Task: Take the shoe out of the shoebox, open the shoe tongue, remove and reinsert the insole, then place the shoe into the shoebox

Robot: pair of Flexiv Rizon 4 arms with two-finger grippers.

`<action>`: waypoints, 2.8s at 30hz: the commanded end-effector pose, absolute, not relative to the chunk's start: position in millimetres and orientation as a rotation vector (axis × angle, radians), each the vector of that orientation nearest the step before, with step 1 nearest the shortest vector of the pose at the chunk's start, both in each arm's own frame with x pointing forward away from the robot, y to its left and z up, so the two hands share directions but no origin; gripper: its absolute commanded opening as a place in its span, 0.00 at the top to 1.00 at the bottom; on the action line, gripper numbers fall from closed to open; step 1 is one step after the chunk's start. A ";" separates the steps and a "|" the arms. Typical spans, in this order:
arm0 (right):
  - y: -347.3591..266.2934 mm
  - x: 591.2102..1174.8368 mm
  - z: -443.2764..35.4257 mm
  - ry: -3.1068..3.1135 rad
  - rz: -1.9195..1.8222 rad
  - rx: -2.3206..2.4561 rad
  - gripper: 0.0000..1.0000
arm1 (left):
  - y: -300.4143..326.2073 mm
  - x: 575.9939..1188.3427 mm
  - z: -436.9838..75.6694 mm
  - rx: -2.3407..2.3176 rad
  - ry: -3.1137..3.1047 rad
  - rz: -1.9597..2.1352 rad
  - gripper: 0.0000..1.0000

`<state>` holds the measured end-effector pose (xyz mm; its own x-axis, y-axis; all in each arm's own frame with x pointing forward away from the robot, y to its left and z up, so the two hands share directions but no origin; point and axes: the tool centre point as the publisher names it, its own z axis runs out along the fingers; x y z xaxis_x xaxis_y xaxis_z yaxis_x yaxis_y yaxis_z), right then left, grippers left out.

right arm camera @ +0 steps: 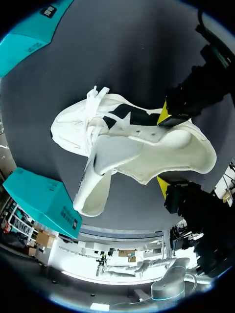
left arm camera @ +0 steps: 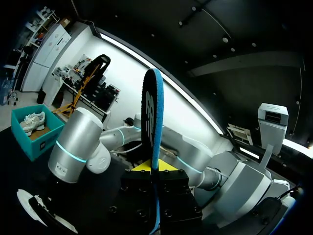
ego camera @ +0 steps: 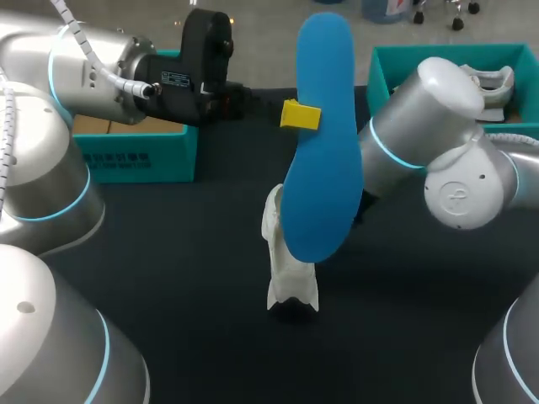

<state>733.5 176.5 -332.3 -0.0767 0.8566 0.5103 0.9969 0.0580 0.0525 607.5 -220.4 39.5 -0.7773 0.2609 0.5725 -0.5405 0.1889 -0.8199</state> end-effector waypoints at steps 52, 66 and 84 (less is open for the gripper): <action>103.4 784.7 -120.4 -1.329 -1.182 -1.454 0.00 | -221.4 607.2 39.1 0.262 -1.848 1.655 1.00; 100.8 782.1 -104.7 -1.344 -1.182 -1.414 0.00 | -220.2 612.0 33.8 0.197 -1.885 1.709 1.00; 100.8 782.1 -104.7 -1.344 -1.182 -1.414 0.00 | -203.5 673.7 -22.3 -0.246 -2.513 2.069 1.00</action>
